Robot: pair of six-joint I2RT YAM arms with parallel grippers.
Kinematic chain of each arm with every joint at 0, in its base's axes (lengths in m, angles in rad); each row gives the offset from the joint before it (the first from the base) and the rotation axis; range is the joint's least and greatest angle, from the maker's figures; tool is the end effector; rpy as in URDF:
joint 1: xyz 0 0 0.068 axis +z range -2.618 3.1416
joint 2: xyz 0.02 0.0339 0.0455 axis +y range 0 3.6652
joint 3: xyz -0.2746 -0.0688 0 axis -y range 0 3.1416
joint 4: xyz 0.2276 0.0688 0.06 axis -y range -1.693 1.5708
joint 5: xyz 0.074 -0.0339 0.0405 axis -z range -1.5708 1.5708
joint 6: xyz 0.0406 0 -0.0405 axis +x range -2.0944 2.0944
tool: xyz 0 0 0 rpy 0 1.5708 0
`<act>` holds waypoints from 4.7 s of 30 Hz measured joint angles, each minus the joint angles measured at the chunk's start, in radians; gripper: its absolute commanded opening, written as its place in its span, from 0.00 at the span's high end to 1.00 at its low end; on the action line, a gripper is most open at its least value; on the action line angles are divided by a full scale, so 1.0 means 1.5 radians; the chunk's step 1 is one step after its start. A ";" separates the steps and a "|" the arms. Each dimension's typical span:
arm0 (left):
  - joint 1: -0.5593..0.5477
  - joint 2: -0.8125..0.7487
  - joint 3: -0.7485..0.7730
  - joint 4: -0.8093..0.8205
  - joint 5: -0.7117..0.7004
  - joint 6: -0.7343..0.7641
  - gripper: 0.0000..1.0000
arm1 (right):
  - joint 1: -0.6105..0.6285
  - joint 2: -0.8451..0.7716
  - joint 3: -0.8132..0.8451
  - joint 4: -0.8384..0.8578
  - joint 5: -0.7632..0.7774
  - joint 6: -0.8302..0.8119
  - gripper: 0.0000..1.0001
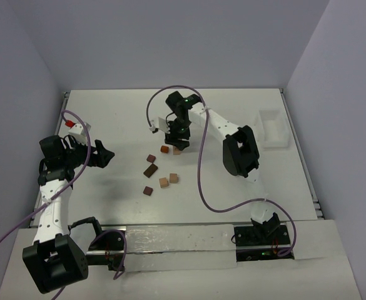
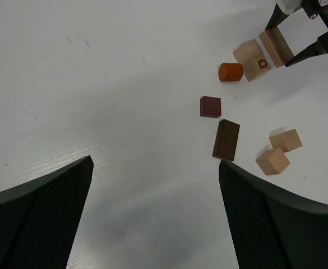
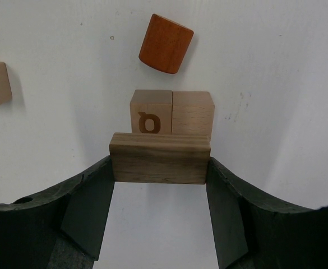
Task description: Build the wood block tower
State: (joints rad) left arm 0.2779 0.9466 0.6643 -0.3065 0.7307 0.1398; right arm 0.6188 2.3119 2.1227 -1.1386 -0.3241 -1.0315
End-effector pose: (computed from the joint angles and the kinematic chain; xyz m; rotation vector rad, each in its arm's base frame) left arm 0.1820 0.0237 0.2727 0.2694 2.0187 -0.5255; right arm 0.3731 0.2816 0.2230 -2.1059 1.8683 0.3800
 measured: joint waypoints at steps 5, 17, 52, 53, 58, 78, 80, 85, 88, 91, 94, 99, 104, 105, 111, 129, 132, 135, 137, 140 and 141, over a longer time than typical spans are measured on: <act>0.000 0.000 0.000 0.000 0.000 0.000 0.01 | 0.003 0.001 0.000 0.001 0.001 0.004 0.71; 0.000 0.000 0.000 0.000 0.000 0.000 0.01 | 0.005 0.024 0.023 0.012 0.006 0.012 0.68; 0.000 0.000 0.000 0.000 -0.001 0.000 0.01 | 0.009 0.045 0.035 0.017 0.016 0.019 0.54; 0.000 0.000 0.000 0.000 -0.001 0.000 0.01 | 0.009 0.045 0.035 0.017 0.016 0.019 0.52; 0.000 0.000 0.000 0.000 -0.001 0.000 0.01 | 0.009 0.045 0.036 0.017 0.017 0.018 0.42; 0.000 0.000 0.000 0.000 -0.001 0.000 0.01 | 0.019 0.045 0.036 0.018 0.022 0.029 0.01; 0.000 0.000 0.000 0.000 -0.001 0.000 0.01 | 0.019 0.045 0.036 0.018 0.023 0.031 0.00; 0.000 0.000 0.000 0.000 -0.001 0.000 0.01 | 0.022 0.045 0.036 0.018 0.023 0.034 0.00; 0.000 0.000 0.000 0.000 -0.001 0.000 0.01 | 0.024 0.045 0.036 0.017 0.026 0.034 0.00; 0.000 0.000 0.000 0.000 -0.001 0.000 0.01 | 0.025 0.045 0.040 0.015 0.027 0.039 0.00; 0.000 -0.001 0.000 0.001 -0.005 -0.002 0.01 | 0.019 0.043 0.058 0.010 -0.004 0.061 0.00; 0.000 -0.008 0.000 0.003 -0.006 -0.005 0.01 | -0.006 -0.021 0.040 0.037 -0.086 0.132 0.02; 0.000 -0.011 0.000 0.008 -0.008 -0.012 0.01 | -0.061 -0.161 -0.037 0.138 -0.143 0.281 0.07; 0.000 -0.011 0.000 0.008 -0.008 -0.013 0.01 | -0.075 -0.181 -0.040 0.158 -0.148 0.316 0.10; 0.000 -0.011 0.000 0.013 -0.009 -0.019 0.01 | -0.121 -0.201 -0.043 0.221 -0.136 0.491 0.50; 0.000 -0.014 -0.004 0.018 -0.019 -0.023 0.01 | -0.118 -0.179 -0.263 0.329 0.121 0.731 0.74; 0.000 -0.014 -0.004 0.018 -0.020 -0.023 0.01 | -0.118 -0.157 -0.264 0.341 0.122 0.737 0.73; 0.000 -0.014 -0.004 0.018 -0.021 -0.023 0.01 | -0.118 -0.131 -0.270 0.348 0.120 0.747 0.71; 0.000 -0.014 -0.004 0.018 -0.021 -0.023 0.01 | -0.117 -0.124 -0.286 0.353 0.118 0.752 0.69; 0.000 -0.014 -0.004 0.018 -0.023 -0.023 0.01 | -0.114 -0.121 -0.313 0.356 0.116 0.761 0.62; 0.000 -0.014 -0.004 0.018 -0.023 -0.023 0.01 | -0.112 -0.120 -0.319 0.356 0.115 0.765 0.60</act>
State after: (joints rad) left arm 0.2779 0.9260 0.6586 -0.2798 0.6958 0.1047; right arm 0.4506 2.1319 1.6439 -0.6039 -0.1511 0.1156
